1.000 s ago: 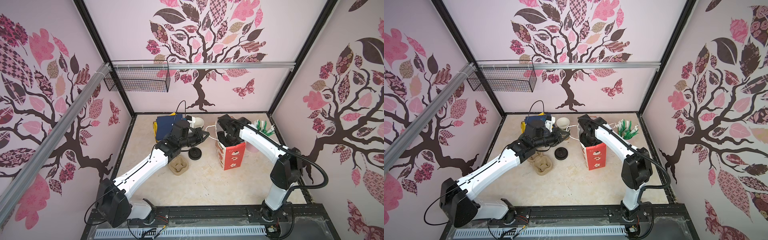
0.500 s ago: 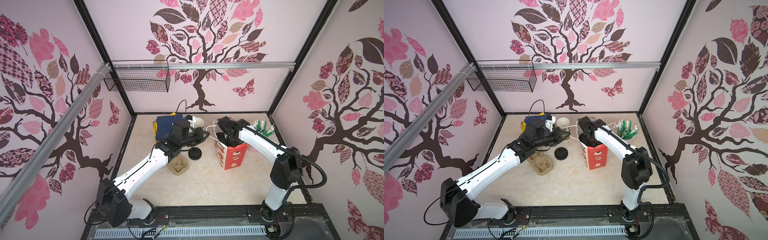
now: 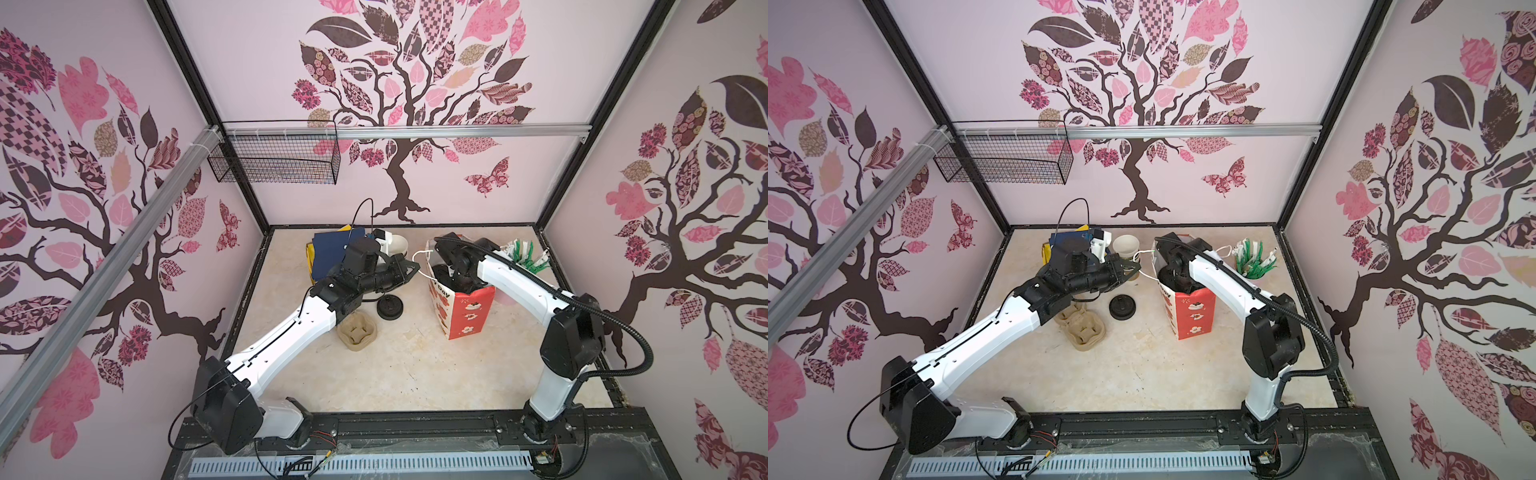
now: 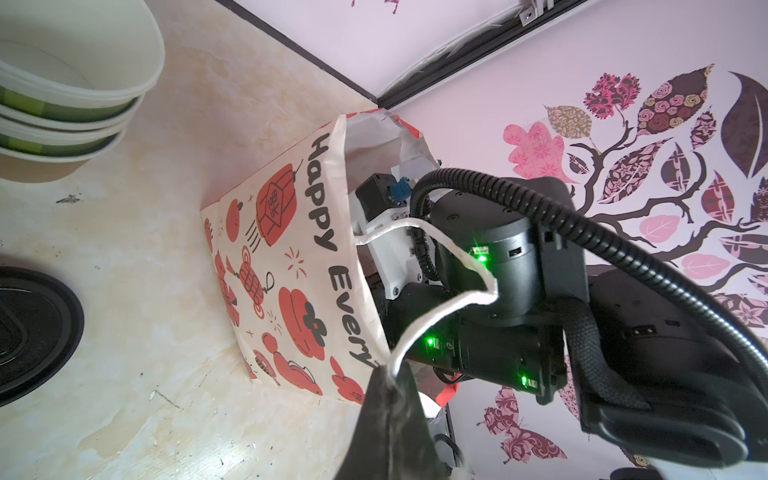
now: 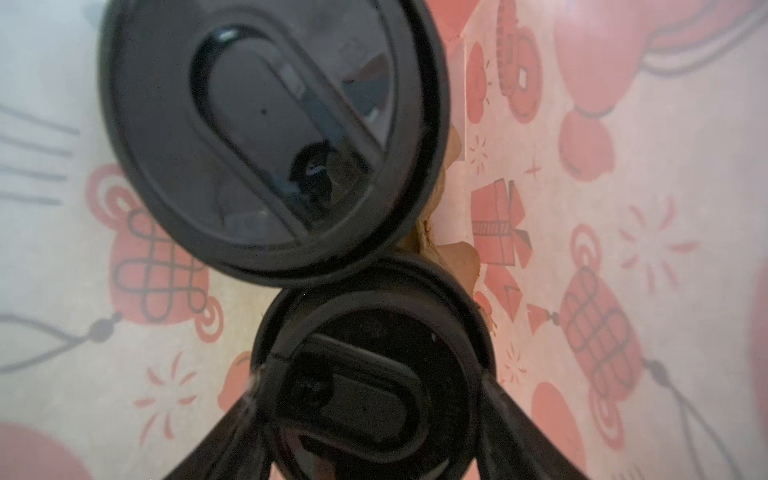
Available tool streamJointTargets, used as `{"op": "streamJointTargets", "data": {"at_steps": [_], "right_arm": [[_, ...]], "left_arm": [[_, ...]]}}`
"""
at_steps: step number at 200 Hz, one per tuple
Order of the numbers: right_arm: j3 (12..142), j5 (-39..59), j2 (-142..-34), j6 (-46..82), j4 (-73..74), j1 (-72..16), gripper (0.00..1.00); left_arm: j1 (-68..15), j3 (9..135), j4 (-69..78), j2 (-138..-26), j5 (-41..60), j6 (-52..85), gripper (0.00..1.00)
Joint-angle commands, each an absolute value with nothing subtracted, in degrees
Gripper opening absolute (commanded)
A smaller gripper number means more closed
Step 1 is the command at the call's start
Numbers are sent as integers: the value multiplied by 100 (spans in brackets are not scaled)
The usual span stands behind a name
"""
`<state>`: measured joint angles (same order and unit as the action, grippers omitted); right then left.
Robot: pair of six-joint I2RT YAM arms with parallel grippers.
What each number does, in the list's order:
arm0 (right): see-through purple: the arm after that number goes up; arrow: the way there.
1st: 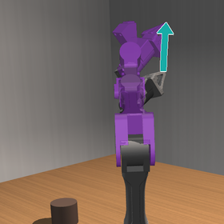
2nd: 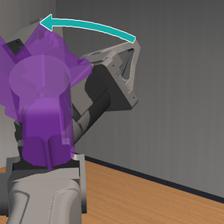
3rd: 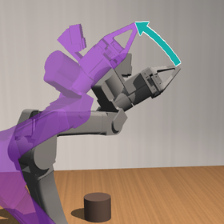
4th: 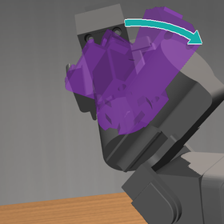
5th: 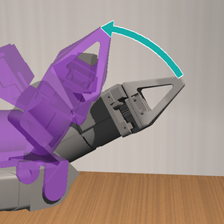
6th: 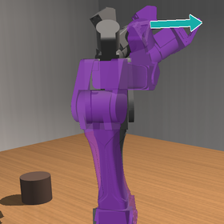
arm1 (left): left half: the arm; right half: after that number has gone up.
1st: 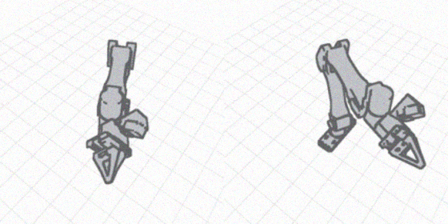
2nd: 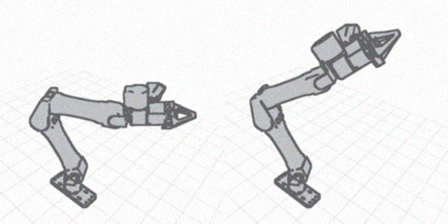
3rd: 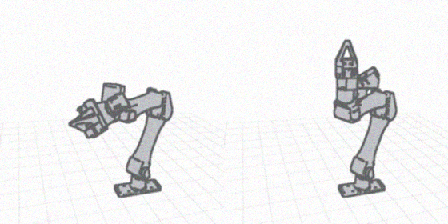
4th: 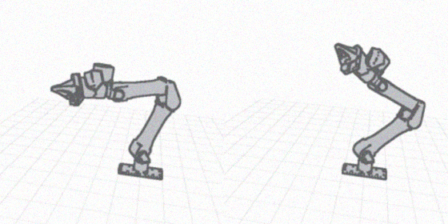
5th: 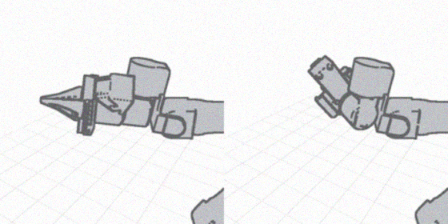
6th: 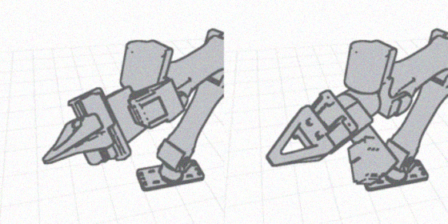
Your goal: Pack the takeout coffee
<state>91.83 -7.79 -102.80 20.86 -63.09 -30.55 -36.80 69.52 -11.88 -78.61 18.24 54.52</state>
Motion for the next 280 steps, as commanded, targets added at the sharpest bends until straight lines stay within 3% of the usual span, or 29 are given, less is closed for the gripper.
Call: {"op": "streamJointTargets", "data": {"at_steps": [1,280], "right_arm": [[9492,-1010,-10390,1699,-6654,-2995,52],[7934,-747,-10801,1081,-5743,-2715,48]], "left_arm": [[-3691,7322,-1215,-7886,1793,5258,0],[-3700,7494,-1334,-7930,1723,5215,0]]}}
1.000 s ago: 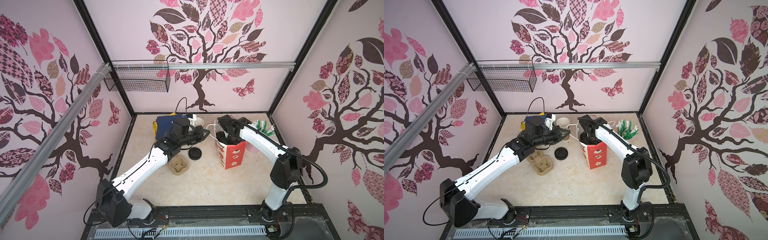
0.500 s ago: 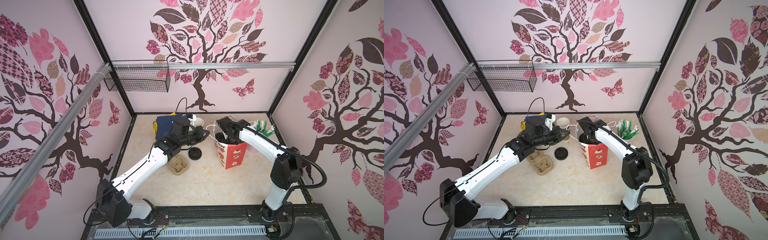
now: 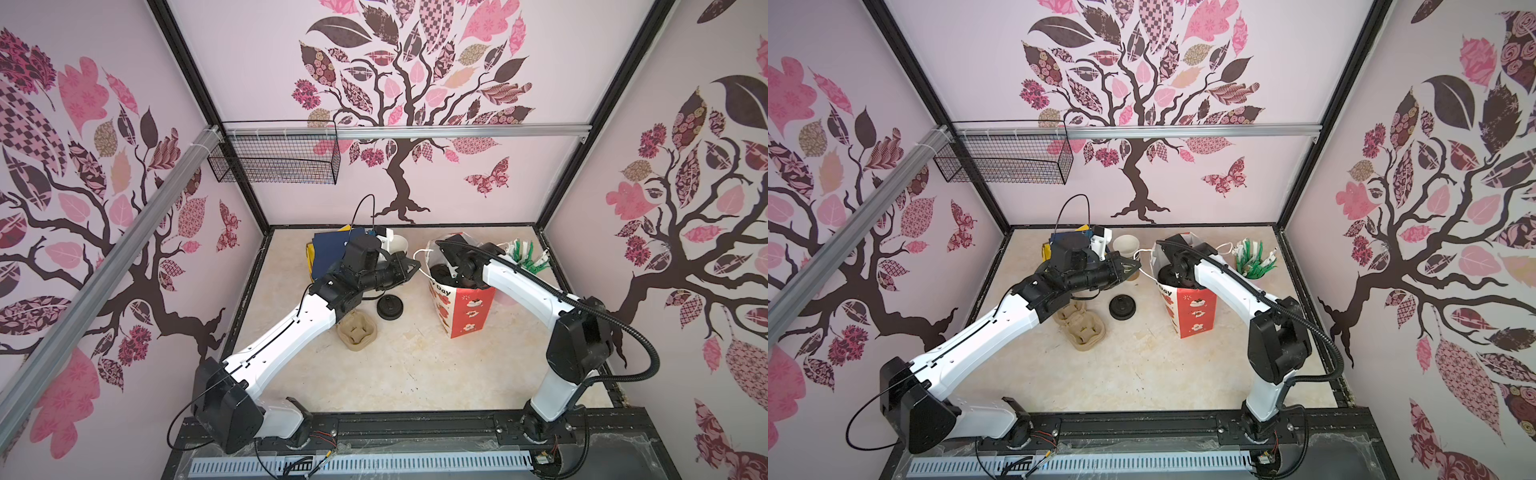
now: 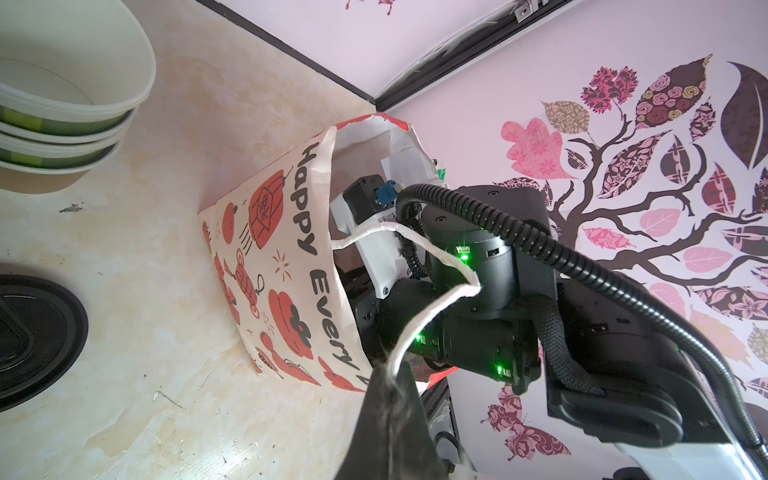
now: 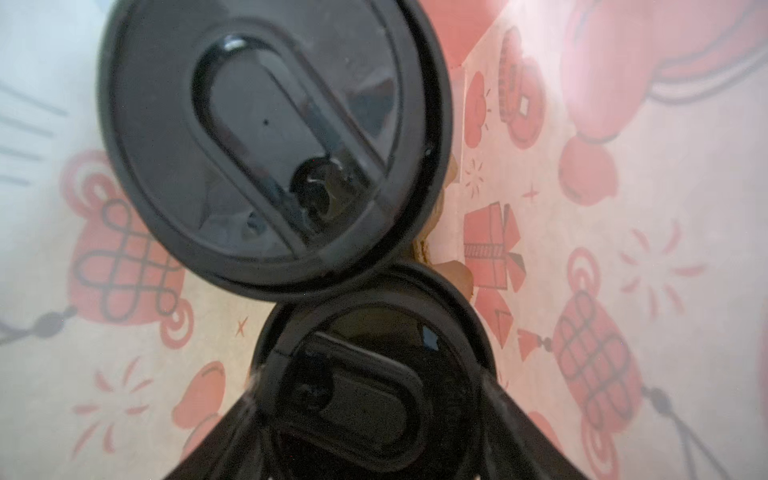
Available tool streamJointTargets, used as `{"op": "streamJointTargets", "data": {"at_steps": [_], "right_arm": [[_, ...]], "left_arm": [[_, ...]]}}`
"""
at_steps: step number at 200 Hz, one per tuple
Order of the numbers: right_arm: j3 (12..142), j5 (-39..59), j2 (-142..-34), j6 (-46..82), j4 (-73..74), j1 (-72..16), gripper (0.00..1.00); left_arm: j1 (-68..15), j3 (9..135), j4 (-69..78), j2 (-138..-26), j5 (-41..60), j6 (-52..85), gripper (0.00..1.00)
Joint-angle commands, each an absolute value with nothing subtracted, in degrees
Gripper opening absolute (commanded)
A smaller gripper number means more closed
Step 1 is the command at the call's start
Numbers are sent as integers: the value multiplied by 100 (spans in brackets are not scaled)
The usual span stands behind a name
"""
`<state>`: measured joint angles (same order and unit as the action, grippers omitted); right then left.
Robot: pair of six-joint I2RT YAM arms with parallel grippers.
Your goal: Pack the takeout coffee
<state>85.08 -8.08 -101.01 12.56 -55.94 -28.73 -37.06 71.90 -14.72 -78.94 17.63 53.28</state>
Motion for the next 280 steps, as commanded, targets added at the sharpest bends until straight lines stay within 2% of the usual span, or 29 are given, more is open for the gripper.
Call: {"op": "streamJointTargets", "data": {"at_steps": [1,112,159,200,235,280], "right_arm": [[7935,-747,-10801,1076,-5750,-2716,48],[8002,-1009,-10639,1697,-6553,-2584,49],[8130,-209,-10691,1730,-6469,-2564,49],[7978,-670,-10901,1620,-6459,-2564,49],[7892,-1579,-10960,1776,-6468,-2564,50],[7893,-134,-10889,1452,-6231,-2562,49]], "left_arm": [[-3700,7496,-1335,-7929,1723,5218,0],[-3700,7520,-1260,-7966,1731,5227,0],[-3700,7548,-1215,-7962,1775,5219,0],[-3700,7605,-1143,-8042,1836,5220,0],[-3700,7634,-1144,-8043,1823,5194,0],[-3700,7663,-1129,-8091,1833,5193,0]]}}
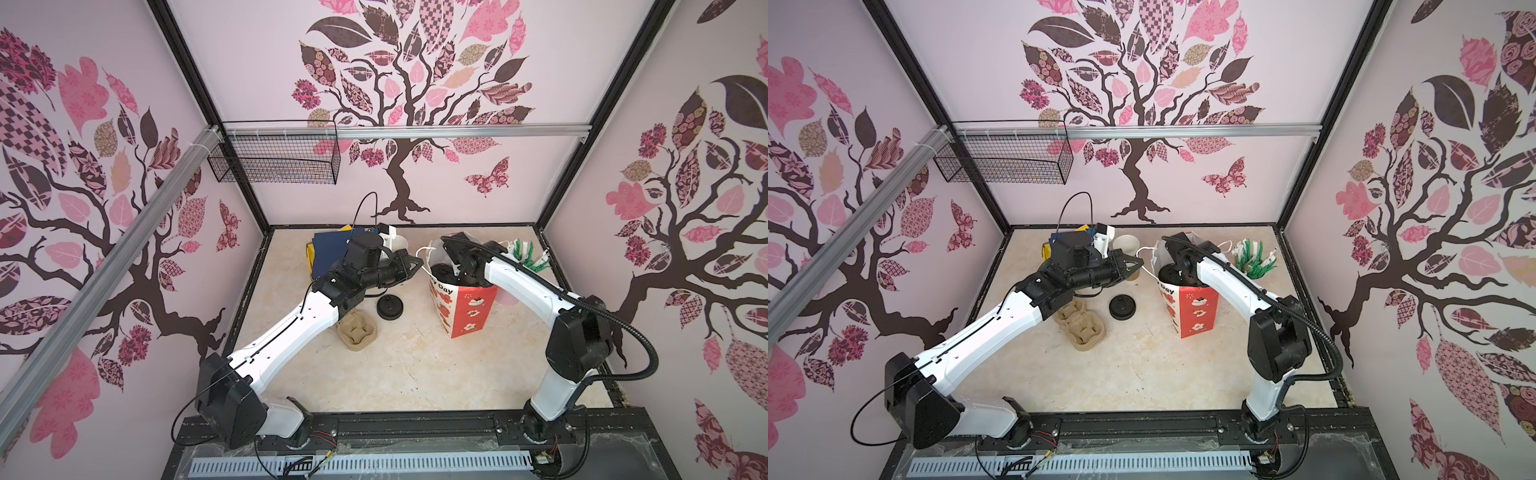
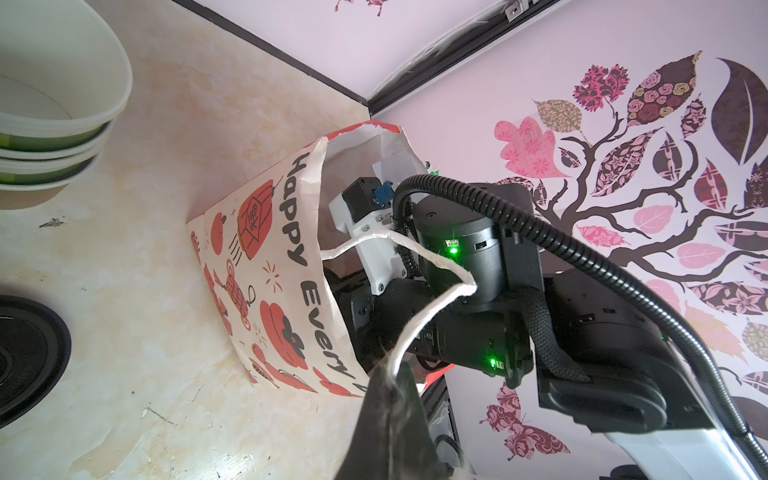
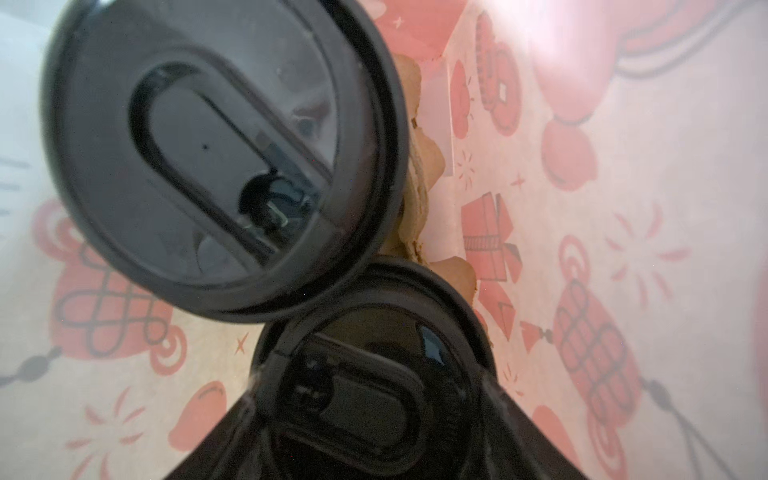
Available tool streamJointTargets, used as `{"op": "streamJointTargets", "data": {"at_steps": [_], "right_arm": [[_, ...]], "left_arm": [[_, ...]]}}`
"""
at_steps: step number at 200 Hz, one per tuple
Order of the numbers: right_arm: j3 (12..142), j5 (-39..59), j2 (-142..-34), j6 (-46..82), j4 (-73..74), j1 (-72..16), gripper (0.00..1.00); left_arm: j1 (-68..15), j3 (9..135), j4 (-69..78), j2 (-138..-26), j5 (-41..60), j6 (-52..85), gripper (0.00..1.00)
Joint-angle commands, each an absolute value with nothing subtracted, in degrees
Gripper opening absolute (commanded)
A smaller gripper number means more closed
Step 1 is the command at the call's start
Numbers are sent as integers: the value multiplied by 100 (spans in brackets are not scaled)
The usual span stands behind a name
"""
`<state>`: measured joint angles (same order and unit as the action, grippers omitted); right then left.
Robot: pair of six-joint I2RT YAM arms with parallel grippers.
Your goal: Pack the takeout coffee
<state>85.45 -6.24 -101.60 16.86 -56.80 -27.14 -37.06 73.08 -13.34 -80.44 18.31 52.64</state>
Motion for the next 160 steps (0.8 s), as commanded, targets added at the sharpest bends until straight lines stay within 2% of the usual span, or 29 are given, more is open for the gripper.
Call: {"op": "streamJointTargets", "data": {"at_steps": [1,28,79,126,160], "right_arm": [[7893,-107,-10889,1451,-6231,-2564,49],[7956,-123,-10865,1468,-6243,-2565,50],[8608,-482,-10527,1616,-6526,-2566,61],[9071,-357,-10198,1691,-6756,-2566,78],[9261,-140,-10024,1787,-6772,-2562,87]], "left_arm": [[-3700,7668,-1127,-8093,1835,5189,0],[-3709,7706,-1140,-8139,1863,5190,0],[-3709,7761,-1198,-8147,1854,5168,0],[-3718,7792,-1267,-8138,1854,5150,0],[-3752,7796,-1325,-8137,1863,5142,0]]}}
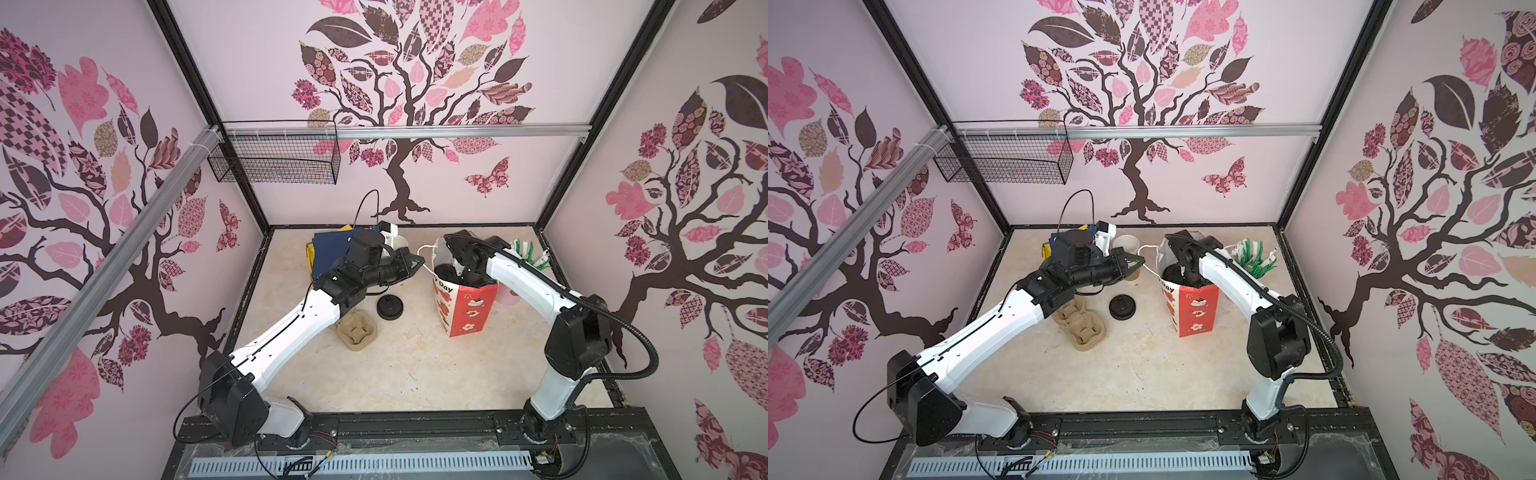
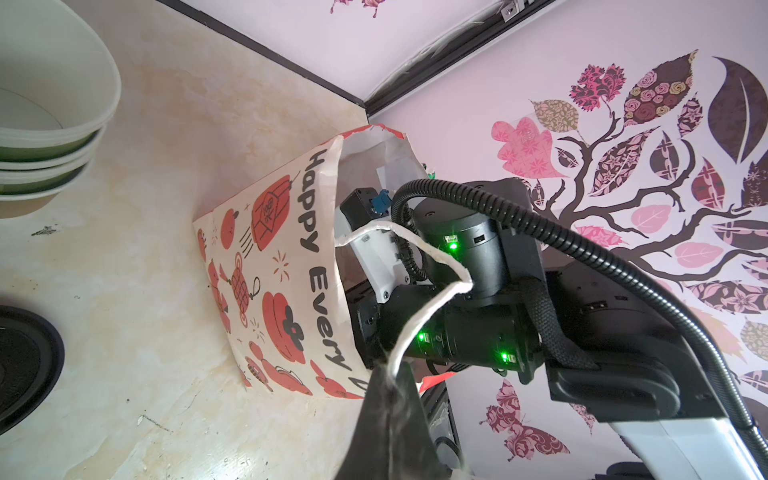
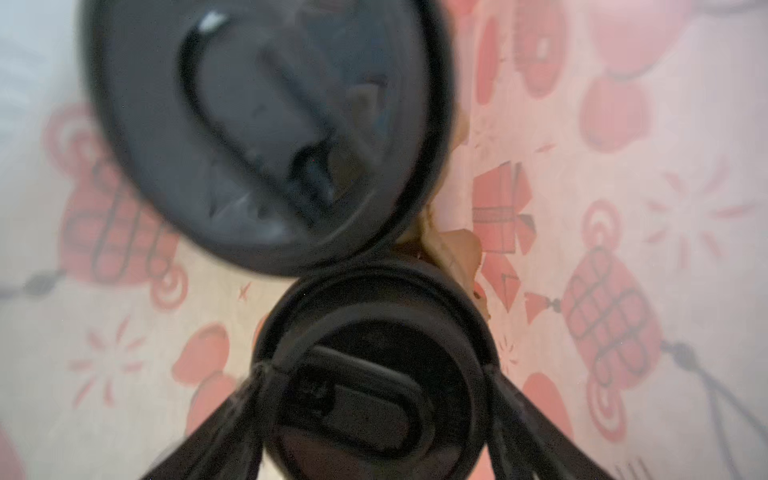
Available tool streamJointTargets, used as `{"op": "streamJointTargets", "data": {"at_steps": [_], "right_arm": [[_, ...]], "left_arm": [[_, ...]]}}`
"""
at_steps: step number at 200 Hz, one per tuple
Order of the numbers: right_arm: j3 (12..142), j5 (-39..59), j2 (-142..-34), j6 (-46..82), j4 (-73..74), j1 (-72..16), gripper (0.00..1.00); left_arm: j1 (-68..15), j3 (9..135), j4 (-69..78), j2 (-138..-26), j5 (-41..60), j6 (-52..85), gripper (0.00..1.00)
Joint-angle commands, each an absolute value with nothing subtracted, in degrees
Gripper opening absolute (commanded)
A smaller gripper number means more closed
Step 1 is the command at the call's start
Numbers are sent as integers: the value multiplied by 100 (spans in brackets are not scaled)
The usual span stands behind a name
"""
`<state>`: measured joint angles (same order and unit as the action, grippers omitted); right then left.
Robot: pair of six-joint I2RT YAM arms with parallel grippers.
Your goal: Pack the takeout coffee
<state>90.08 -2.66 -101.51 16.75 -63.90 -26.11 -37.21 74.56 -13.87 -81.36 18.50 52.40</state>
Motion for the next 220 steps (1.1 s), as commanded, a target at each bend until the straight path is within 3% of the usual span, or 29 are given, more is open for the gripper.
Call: {"op": "streamJointTargets", "data": {"at_steps": [1,55,137,220], "right_arm": [[9262,-132,-10017,1790,-6770,-2564,87],[9589,-106,-9814,1976,-6731,-2562,94],[9620,-276,-9606,2247,-6458,-2566,92],[9453,-908,-9527,2299,-6627,-2579,100]], "left_arm": [[-3757,7792,-1326,-8133,1863,5142,0],[-3845,7830,-1386,-8186,1914,5142,0],[-3941,7865,-1512,-8157,1960,5115,0],[-3949,7882,-1534,-7962,1758,5036,0]]}}
